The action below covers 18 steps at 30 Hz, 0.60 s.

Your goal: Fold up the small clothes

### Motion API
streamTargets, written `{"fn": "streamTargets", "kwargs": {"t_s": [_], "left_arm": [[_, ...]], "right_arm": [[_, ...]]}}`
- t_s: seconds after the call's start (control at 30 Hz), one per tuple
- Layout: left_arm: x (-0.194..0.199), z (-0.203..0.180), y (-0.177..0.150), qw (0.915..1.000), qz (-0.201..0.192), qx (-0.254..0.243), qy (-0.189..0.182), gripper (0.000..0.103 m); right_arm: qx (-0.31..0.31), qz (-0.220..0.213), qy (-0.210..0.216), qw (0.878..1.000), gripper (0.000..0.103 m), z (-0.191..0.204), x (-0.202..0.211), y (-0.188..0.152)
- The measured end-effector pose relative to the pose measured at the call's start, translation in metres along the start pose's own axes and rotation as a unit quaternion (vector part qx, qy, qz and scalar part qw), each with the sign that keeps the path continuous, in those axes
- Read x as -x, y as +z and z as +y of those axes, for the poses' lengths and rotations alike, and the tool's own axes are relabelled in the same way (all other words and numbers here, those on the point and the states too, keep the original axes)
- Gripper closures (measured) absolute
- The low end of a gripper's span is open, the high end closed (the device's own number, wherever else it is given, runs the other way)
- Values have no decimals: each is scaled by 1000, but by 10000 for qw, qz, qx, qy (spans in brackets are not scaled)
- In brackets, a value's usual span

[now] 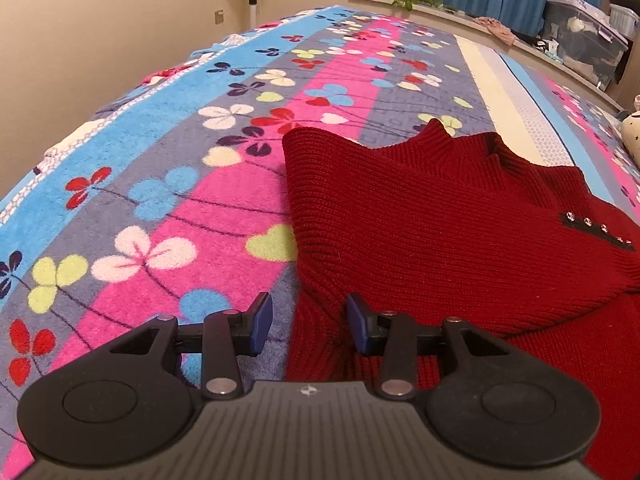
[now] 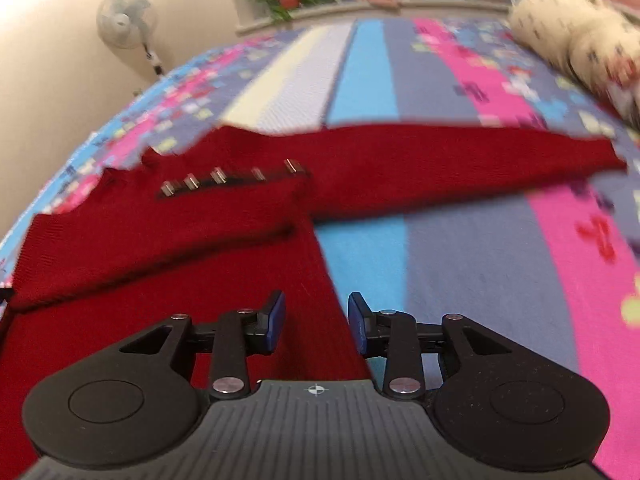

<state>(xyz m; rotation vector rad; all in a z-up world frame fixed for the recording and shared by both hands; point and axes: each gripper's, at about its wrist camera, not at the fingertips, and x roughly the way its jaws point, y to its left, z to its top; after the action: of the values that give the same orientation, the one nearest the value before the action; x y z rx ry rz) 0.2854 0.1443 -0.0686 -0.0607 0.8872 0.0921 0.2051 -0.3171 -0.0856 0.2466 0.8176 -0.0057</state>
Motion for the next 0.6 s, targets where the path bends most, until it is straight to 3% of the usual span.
{"fn": "streamTargets", "kwargs": {"t_s": [0.03,0.3,0.43,0.6], "left_arm": [[1,-1,0,10000,1,0,15,56],[1,-2,1,10000,9,-16,71,55],[8,-4,5,9999,-48,62,108,55],[26,-8,11,9982,-482,206,-306,54]], "right_arm": [[24,27,-57,10000,67,-3,-2,-8],[314,-935,-86,9951,67,-2,3,-51],[217,-1007,-46,9947,67,-5,6,-52],[-347,-1035,26,9940,67,-19,14,-43]]}}
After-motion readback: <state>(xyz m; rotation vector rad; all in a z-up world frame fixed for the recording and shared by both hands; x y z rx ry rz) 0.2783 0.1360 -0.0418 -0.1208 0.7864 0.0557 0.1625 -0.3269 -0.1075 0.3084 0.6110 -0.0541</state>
